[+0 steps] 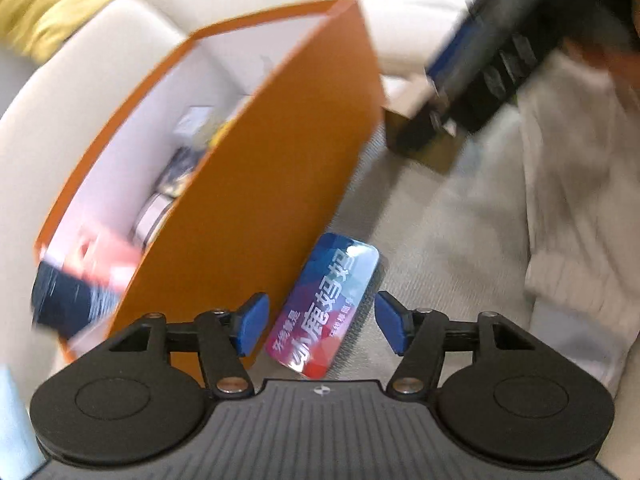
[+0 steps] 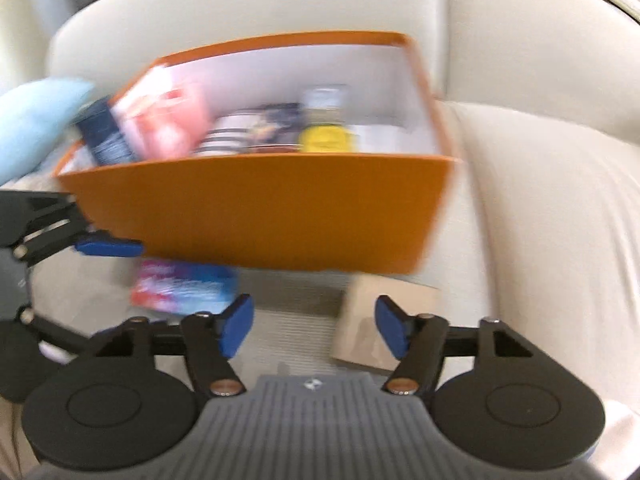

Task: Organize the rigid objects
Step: 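Grasp the blue-pink tin upright with the left tool while the right moves to the brown box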

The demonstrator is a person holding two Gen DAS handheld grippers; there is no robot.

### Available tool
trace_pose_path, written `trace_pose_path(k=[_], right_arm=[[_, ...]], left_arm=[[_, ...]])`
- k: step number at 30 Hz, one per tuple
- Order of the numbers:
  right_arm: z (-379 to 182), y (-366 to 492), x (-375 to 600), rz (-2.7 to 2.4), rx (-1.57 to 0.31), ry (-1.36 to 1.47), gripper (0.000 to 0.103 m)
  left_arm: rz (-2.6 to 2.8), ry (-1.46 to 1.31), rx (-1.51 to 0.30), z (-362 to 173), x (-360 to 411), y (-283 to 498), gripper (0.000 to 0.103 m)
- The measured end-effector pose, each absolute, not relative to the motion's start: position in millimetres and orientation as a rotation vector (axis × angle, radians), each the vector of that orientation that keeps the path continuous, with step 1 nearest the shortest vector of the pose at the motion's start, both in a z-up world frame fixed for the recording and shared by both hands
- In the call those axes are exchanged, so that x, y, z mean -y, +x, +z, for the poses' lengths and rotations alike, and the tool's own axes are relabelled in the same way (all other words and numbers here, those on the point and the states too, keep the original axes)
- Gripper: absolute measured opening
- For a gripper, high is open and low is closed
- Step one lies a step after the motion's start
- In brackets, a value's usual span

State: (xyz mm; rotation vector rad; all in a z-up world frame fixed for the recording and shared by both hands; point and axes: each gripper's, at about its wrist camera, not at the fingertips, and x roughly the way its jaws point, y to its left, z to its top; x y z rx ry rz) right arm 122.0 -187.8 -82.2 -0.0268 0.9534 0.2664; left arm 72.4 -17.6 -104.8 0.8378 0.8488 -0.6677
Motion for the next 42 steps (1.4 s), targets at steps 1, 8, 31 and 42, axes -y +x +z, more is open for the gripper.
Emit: trace_pose_path(k=[1, 8, 31, 42], right_arm=[[-83.3, 123.7, 194.4, 0.238, -0.957, -0.004, 0.075], [-104.2, 135.5, 223.5, 0.165, -1.043, 0.141, 0.077], [-119.5, 144.8, 228.6, 0.172, -1.083, 0.234, 0.076], [-121.5, 146.8, 226.4, 0.179, -1.089, 0.217, 0.076]], left_arm=[[-0.680, 0.854, -0.857, -107.8, 19.3, 74.9, 0.072], [-0.717, 0.858, -0.921, -126.9, 24.8, 84.0, 0.070], [-0.598, 1.130, -0.789, -143.8, 47.8, 46.1, 0.065], [-0.571, 1.358, -0.653, -166.0, 54.3, 27.1, 0.030]])
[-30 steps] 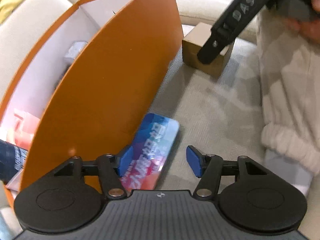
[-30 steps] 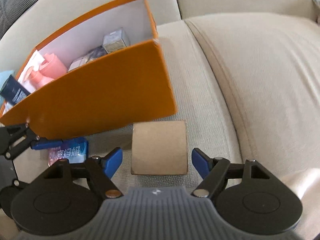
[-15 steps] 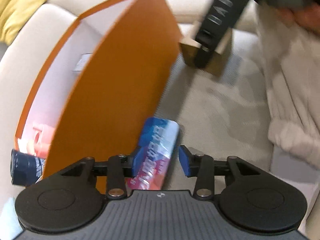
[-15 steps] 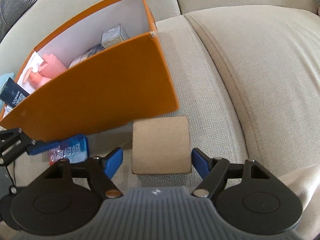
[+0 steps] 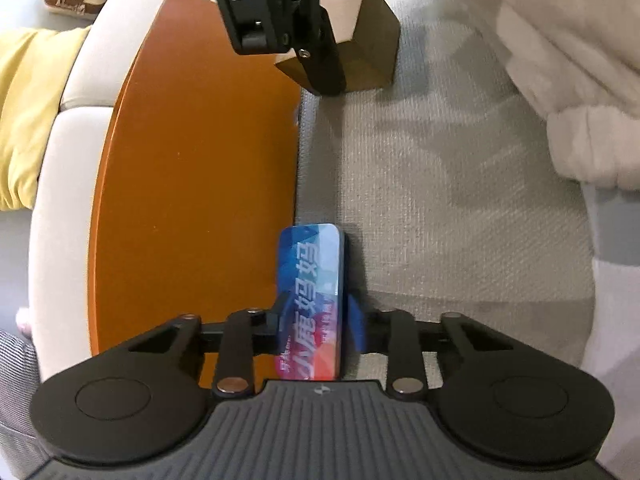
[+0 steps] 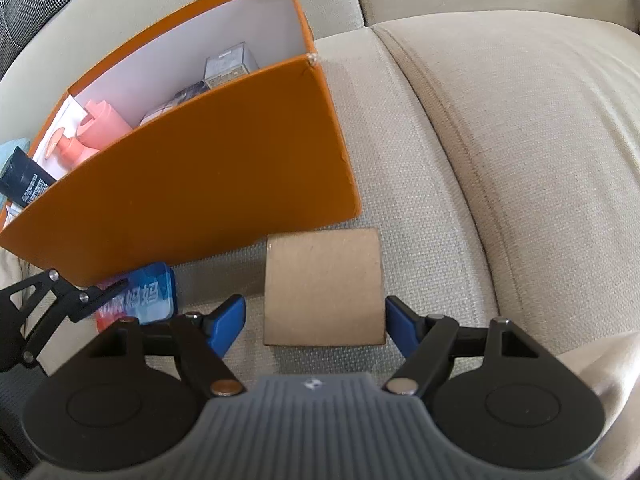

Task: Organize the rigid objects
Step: 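Grasp the blue-pink tin upright with the left tool while the right moves to the brown box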

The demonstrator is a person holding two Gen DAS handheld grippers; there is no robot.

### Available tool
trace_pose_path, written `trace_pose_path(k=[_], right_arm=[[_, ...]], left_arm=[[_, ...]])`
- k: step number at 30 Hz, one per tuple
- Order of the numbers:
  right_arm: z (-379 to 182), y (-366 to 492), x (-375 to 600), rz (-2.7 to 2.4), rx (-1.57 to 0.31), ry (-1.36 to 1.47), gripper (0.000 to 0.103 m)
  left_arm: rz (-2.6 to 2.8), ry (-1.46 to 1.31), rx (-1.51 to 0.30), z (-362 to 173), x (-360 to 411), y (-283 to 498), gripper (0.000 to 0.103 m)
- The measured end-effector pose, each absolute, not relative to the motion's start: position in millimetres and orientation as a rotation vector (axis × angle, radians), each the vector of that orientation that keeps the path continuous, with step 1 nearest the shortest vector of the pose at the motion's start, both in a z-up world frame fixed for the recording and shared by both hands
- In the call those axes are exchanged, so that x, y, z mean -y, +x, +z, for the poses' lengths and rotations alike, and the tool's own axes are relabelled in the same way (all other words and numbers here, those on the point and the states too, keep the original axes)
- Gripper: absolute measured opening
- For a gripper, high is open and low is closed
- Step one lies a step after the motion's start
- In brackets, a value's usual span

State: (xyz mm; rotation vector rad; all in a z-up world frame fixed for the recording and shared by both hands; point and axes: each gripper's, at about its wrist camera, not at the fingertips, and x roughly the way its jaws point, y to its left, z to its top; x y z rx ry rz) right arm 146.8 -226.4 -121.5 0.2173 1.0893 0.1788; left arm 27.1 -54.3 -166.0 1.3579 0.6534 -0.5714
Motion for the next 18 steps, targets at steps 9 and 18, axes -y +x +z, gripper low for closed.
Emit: trace_pose_path(k=[9, 18], right_arm=[[-120.4, 142.6, 226.4, 0.175, -1.085, 0.198, 0.071], [-120.0, 141.8, 227.7, 0.173, -1.091, 0.206, 0.069]], left_arm=[[-0.611, 1.067, -0.791, -111.5, 44.8, 28.6, 0.016], [-0.618, 0.942, -0.925, -106.5, 51.8, 50.9, 0.016]])
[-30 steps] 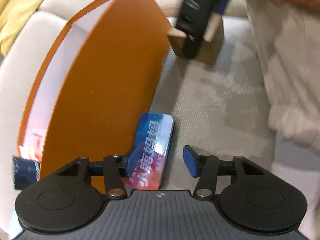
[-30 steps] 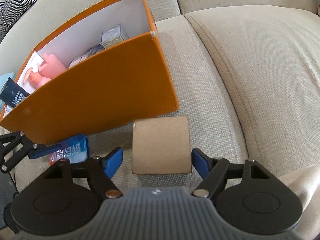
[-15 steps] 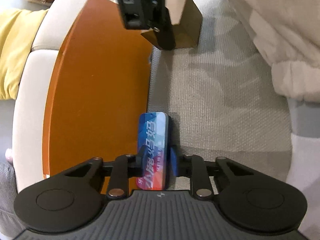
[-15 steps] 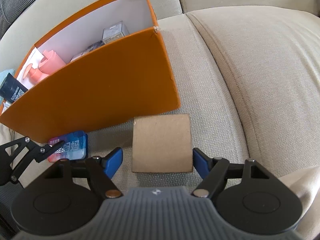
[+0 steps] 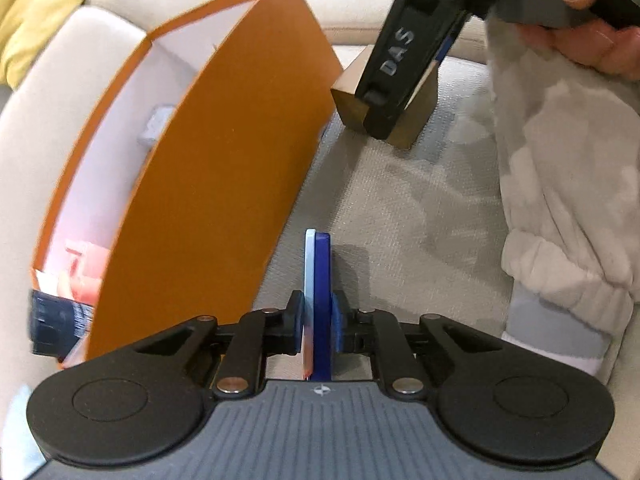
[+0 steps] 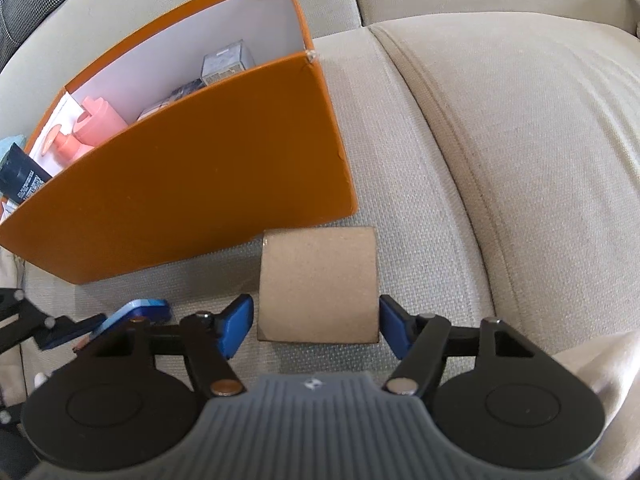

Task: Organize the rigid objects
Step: 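Grasp the blue-pink tin upright with the left tool while the right moves to the brown box, then grasp the small brown cardboard box with the right tool and lift it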

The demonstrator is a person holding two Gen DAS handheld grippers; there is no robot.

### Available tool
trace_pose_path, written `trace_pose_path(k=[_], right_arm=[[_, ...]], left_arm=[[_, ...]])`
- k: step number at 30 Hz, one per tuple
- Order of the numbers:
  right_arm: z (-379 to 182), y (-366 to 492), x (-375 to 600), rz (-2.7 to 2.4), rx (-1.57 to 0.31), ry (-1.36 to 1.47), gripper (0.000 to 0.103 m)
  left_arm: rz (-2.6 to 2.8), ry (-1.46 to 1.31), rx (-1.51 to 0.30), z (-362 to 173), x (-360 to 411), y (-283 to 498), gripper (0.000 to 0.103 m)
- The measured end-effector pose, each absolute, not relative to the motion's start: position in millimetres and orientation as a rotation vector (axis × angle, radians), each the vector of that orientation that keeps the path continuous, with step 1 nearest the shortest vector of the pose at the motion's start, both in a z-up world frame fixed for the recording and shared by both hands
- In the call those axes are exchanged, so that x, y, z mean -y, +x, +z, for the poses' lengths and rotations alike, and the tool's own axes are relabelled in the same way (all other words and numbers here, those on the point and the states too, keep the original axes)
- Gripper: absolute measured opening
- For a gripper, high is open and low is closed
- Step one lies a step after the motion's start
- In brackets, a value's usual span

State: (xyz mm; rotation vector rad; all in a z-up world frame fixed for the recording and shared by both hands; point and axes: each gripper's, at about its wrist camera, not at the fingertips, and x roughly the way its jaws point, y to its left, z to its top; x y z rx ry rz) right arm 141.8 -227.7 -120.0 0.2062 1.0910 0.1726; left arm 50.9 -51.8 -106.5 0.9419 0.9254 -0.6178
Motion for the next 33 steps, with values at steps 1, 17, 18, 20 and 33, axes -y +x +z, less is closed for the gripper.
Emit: trace_pose_path(k=[1, 17, 18, 20, 33], right_arm=[[-119.8, 141.8, 228.9, 0.174, -1.090, 0.215, 0.069], [-91.7, 132.7, 234.5, 0.162, -1.081, 0.278, 0.063], [-84.6, 131.3, 235.5, 0.163, -1.074, 0.267, 0.063], [-66.8, 125.7, 237.1, 0.182, -1.061, 0.255, 0.063], [44.4, 154.6, 210.8, 0.360, -0.914, 0.093, 0.063]], left_arm=[[-0.619, 0.944, -0.932, -108.4, 52.7, 52.6, 0.017], [-0.572, 0.543, -0.877, -38.6, 28.7, 64.4, 0.015], [-0.578, 0.515, -0.869, -29.3, 33.9, 66.5, 0.015], [-0.587, 0.465, -0.848, -12.2, 27.3, 70.1, 0.015], [-0.524, 0.369, -0.773, 29.9, 12.0, 124.8, 0.015]])
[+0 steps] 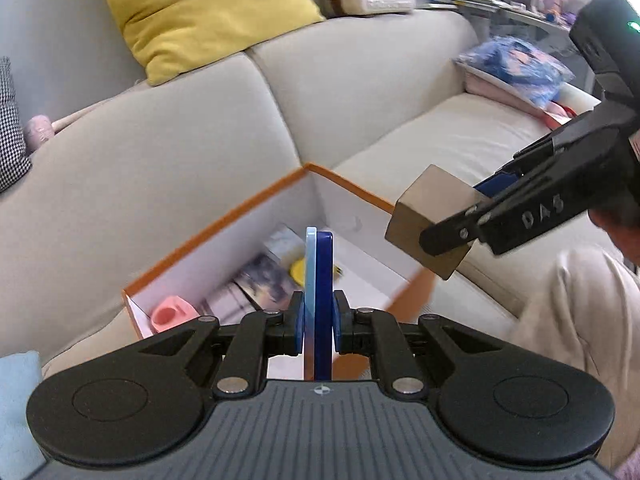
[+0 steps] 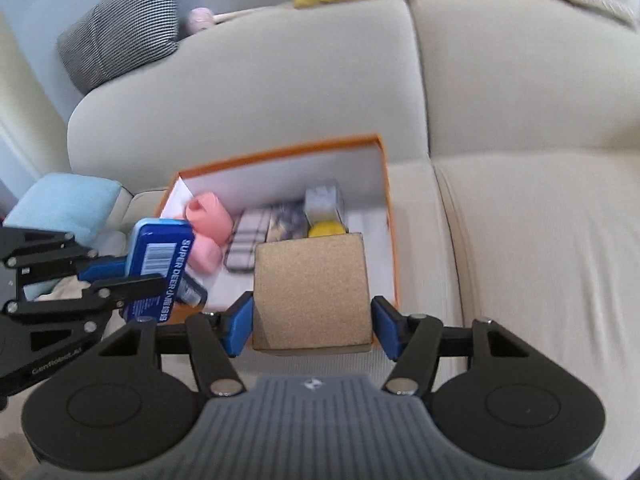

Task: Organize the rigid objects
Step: 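Grasp the small brown cardboard box with the right tool and lift it, then lower the brown box into the orange box and open the right tool while the left holds the tin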

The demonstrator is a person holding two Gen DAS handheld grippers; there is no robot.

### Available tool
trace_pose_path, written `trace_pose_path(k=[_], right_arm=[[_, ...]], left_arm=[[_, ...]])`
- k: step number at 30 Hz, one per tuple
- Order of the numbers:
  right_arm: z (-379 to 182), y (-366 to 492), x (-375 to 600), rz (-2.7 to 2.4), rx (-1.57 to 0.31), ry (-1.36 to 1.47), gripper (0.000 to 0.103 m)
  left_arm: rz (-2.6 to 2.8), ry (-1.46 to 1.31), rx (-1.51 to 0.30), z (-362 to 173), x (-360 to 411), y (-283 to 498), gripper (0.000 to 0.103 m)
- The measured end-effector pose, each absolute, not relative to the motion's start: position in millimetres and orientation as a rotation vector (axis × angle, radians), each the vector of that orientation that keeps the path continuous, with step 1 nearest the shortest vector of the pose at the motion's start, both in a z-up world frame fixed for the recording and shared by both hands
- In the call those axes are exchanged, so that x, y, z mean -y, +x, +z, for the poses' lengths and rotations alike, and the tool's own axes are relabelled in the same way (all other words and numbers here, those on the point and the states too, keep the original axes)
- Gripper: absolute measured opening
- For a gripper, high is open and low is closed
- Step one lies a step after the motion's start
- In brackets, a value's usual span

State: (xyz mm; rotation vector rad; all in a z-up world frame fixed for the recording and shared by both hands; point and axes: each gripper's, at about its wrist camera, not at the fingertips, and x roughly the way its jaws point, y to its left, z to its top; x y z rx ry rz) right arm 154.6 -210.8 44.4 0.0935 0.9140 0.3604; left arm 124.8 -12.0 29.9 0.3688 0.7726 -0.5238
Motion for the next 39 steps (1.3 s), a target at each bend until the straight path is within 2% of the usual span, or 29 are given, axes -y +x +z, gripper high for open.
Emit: trace_pose_path(k=[6, 21, 32, 39], right_arm=[[36.7, 210.5, 179.8, 0.403, -0.914, -0.080, 0.063], [-21.5, 317.1, 119.7, 0.819, -0.938, -0.975, 0.062], [-70.5, 334.6, 70.0, 0.817, -1.060, -1.395, 0.062], [-88.3, 344.4, 60.2, 0.770, -1.070, -1.496, 0.062]], left_arm=[[-0.489, 0.346, -0.830, 17.8, 15.4, 169.2, 0.015], [-0.505, 0.354, -0.929, -29.4, 19.8, 234.6, 0.015], [-0.526, 0.311, -0.949, -42.9, 7.9, 235.0, 0.015], [-0.542, 0.303, -0.955, -48.4, 6.1, 228.9, 0.015]])
